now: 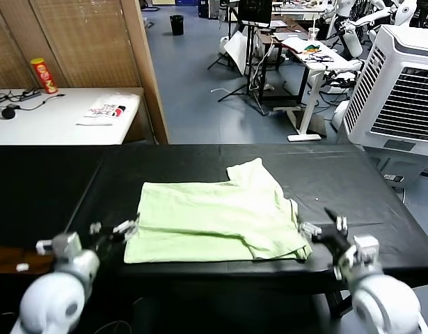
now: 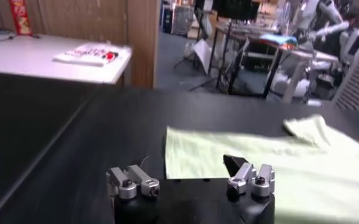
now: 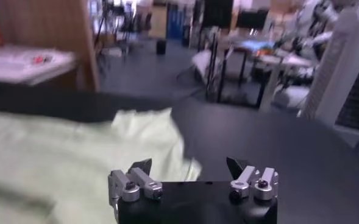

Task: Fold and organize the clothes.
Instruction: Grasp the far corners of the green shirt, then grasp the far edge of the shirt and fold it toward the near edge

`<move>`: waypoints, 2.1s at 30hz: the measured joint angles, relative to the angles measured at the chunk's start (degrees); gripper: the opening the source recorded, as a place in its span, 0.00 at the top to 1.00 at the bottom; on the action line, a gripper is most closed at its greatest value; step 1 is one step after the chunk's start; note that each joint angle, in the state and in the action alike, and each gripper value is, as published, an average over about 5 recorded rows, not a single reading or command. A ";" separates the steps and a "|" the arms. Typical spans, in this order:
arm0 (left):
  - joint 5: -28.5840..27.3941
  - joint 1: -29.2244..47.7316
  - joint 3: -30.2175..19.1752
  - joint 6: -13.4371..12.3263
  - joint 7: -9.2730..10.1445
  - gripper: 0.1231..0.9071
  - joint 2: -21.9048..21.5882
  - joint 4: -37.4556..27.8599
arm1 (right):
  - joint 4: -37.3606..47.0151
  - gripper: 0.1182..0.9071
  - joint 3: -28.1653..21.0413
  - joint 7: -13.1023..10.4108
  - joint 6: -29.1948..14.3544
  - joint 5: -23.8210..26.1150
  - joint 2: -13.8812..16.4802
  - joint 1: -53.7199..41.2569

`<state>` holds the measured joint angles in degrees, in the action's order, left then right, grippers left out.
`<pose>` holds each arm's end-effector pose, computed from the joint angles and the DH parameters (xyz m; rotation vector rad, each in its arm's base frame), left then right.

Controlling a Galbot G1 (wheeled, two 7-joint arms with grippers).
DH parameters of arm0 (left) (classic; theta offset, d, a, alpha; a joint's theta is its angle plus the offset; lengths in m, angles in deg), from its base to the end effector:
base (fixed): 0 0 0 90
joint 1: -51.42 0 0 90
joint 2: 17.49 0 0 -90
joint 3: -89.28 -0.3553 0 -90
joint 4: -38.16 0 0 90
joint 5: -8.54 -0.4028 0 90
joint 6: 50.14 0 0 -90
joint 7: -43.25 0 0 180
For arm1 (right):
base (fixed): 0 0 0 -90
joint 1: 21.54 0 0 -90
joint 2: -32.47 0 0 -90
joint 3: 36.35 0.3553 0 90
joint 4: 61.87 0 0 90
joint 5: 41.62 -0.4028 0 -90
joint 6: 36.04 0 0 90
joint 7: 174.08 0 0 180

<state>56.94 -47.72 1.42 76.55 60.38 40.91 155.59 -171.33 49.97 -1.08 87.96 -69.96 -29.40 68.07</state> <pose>0.3309 0.1003 -0.1926 -0.0619 -2.7124 0.1953 0.3804 -0.0827 -0.2039 0.1289 -2.8260 0.0988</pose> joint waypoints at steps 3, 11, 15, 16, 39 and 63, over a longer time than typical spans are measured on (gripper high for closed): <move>1.98 7.33 -3.02 0.12 -0.05 0.14 -1.12 -6.85 | 8.05 0.14 -4.04 0.02 -0.23 -0.07 -1.03 -7.46; 2.76 23.14 -11.83 1.87 -1.56 0.14 -0.22 -23.22 | 27.03 0.14 -12.43 0.33 0.07 -1.02 -4.90 -22.43; 1.95 27.03 -14.63 4.24 -2.07 0.14 0.76 -28.95 | 33.77 0.14 -14.97 0.96 0.32 -1.04 -6.75 -26.78; 1.64 27.59 -15.11 4.73 -2.15 0.14 0.98 -30.01 | 35.06 0.14 -15.40 1.12 0.34 -1.03 -7.12 -27.54; -2.41 29.52 -16.88 3.17 -6.90 0.81 3.22 -36.60 | 43.94 0.90 -17.48 4.20 0.54 0.70 -11.45 -30.68; -1.76 21.26 -12.53 1.97 -6.62 1.00 -1.44 -22.61 | 24.69 1.00 -11.95 8.82 -6.17 -0.30 -3.08 -18.55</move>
<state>55.18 -26.46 -11.11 78.53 53.77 39.47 132.99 -146.64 38.02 7.74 81.79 -70.26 -32.49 49.52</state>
